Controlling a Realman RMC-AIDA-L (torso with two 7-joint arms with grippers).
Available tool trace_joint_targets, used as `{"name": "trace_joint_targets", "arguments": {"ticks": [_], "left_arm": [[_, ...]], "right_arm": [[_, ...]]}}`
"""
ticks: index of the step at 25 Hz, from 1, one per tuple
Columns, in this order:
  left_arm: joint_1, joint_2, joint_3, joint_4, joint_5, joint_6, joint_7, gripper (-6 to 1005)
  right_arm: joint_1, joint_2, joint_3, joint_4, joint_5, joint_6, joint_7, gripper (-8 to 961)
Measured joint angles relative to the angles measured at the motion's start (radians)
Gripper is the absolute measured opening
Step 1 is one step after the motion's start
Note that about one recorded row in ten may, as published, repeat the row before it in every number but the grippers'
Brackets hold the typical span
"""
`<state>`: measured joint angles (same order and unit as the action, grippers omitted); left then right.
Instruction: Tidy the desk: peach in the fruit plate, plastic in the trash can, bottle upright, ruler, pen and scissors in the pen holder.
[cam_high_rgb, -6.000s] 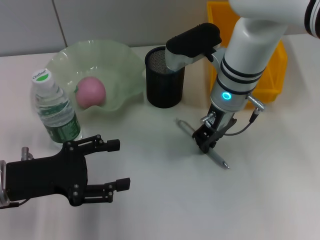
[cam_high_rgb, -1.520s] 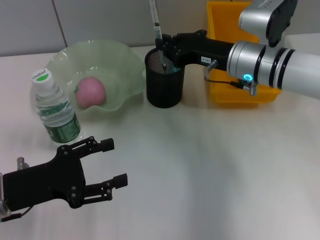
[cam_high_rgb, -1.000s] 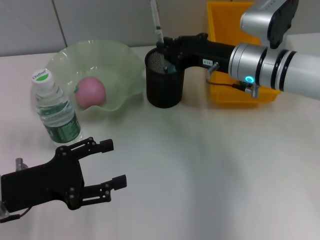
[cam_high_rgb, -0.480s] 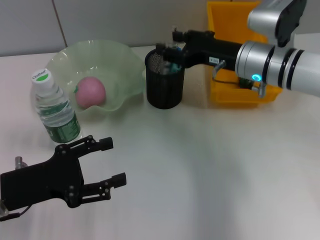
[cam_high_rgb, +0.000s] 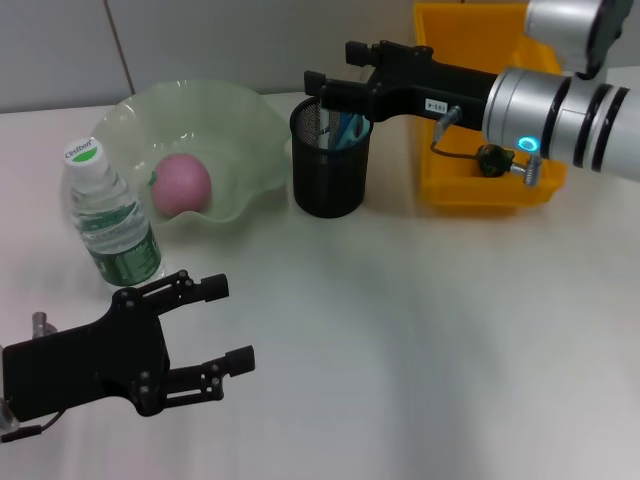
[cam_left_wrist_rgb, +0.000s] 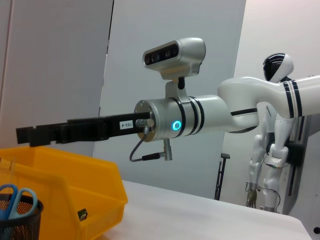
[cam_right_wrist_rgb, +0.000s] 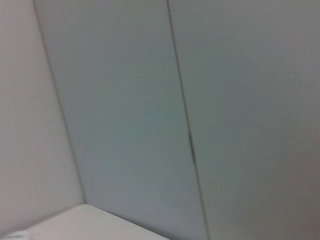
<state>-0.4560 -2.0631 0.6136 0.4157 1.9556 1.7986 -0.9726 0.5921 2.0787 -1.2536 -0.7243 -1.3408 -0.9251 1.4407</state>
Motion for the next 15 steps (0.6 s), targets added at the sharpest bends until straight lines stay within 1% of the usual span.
{"name": "trace_joint_targets", "arguments": {"ticks": [3,5,8,9,12,15], "left_arm": [[0.001,0.0,0.0,-0.002,0.0,0.003,-0.002,843],[0.002,-0.001,0.0,-0.002,0.001,0.003,-0.003,842],[0.003,-0.003,0.001,-0.005,0.004,0.003,0.002,842],[0.003,-0.003,0.001,-0.005,0.004,0.003,0.002,842],[0.002,-0.006,0.002,-0.015,0.004,-0.009,-0.001,843],[-0.009,-0.008,0.002,-0.048,0.002,-0.025,-0.006,843]], "right_arm": [[-0.024,-0.001,0.002,-0.03,-0.004,-0.057,0.048,721],[-0.052,-0.002,0.014,-0.056,-0.006,-0.11,0.079,755],[-0.095,-0.006,0.038,-0.077,-0.009,-0.231,0.101,806],[-0.11,-0.009,0.045,-0.078,-0.011,-0.28,0.107,806],[-0.149,-0.028,0.066,-0.07,-0.026,-0.417,0.131,805],[-0.177,-0.047,0.103,-0.044,-0.08,-0.543,0.139,805]]}}
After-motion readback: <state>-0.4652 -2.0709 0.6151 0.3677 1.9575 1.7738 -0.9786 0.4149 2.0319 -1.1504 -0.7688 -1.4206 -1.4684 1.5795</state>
